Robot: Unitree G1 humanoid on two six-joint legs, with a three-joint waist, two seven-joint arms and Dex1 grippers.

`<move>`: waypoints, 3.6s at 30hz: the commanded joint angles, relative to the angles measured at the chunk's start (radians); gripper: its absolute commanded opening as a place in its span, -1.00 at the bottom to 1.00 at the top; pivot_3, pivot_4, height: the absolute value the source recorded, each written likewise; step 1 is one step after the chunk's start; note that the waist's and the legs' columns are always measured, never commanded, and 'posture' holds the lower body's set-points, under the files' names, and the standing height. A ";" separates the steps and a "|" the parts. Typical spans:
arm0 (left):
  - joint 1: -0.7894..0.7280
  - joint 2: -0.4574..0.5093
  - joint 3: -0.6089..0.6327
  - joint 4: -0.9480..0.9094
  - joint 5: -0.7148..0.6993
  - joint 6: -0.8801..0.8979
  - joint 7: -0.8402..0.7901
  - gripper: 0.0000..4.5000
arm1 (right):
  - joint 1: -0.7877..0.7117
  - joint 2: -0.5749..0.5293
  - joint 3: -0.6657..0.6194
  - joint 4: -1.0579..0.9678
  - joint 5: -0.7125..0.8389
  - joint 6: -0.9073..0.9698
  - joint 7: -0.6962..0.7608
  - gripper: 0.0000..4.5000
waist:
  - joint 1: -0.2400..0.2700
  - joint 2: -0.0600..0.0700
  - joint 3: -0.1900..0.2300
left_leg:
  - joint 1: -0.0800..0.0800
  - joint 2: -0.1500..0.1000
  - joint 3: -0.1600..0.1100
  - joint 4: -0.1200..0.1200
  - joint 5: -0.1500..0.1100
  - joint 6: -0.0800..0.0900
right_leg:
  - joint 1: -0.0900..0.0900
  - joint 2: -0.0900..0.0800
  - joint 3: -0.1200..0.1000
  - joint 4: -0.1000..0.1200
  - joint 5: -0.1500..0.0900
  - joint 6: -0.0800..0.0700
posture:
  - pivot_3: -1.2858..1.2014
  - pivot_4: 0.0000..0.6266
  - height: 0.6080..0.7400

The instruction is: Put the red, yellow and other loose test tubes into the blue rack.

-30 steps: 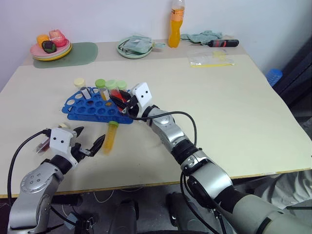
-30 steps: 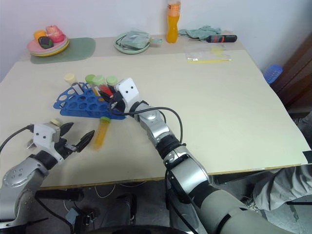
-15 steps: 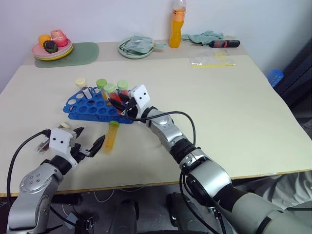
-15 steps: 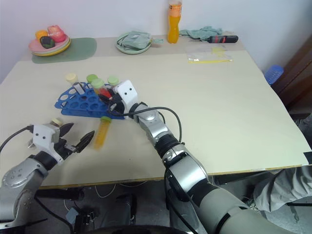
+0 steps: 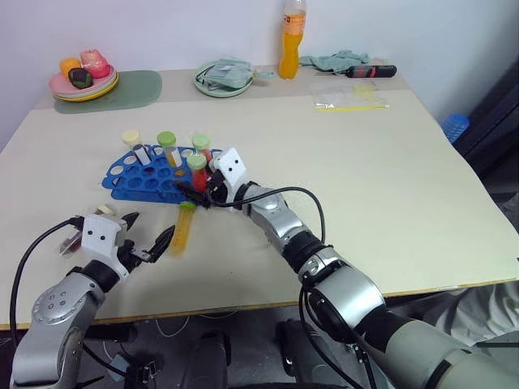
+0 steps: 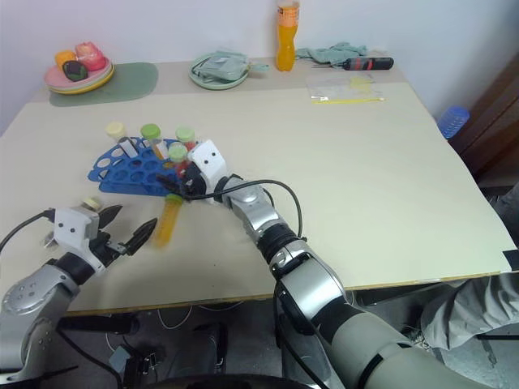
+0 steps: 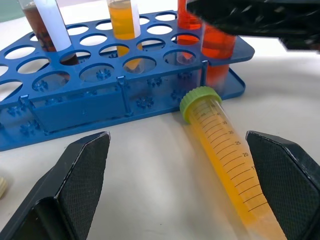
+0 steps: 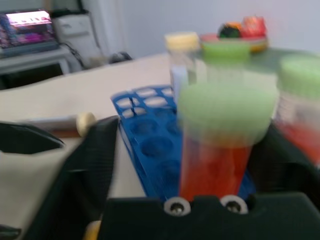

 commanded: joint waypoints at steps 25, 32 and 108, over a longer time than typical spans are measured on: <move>-0.594 0.396 -0.058 -0.162 -0.516 1.249 0.314 1.00 | 0.324 -0.530 -0.023 -1.093 0.212 0.510 0.391 0.99 | 0.001 -0.001 0.001 | 0.000 -0.001 -0.003 0.001 0.000 0.000 | 0.002 0.000 -0.002 -0.001 0.000 0.001 | 0.03 -0.52 1.00; -0.718 0.358 -0.229 0.002 -0.766 1.249 0.731 1.00 | 0.372 -0.624 -0.013 -1.184 0.247 0.564 0.471 0.99 | 0.004 -0.001 0.001 | 0.001 0.000 -0.004 0.001 0.000 0.000 | 0.002 0.001 -0.001 0.000 0.000 0.000 | 0.03 -0.52 1.00; -0.618 -0.284 -0.277 0.681 0.339 -0.690 0.494 -0.64 | 0.591 -0.569 -0.044 -1.192 0.183 0.663 0.212 1.00 | 0.056 -0.002 0.000 | 0.000 -0.003 -0.001 0.001 0.005 -0.009 | 0.003 -0.001 -0.001 -0.002 0.001 0.002 | 0.03 -0.52 1.00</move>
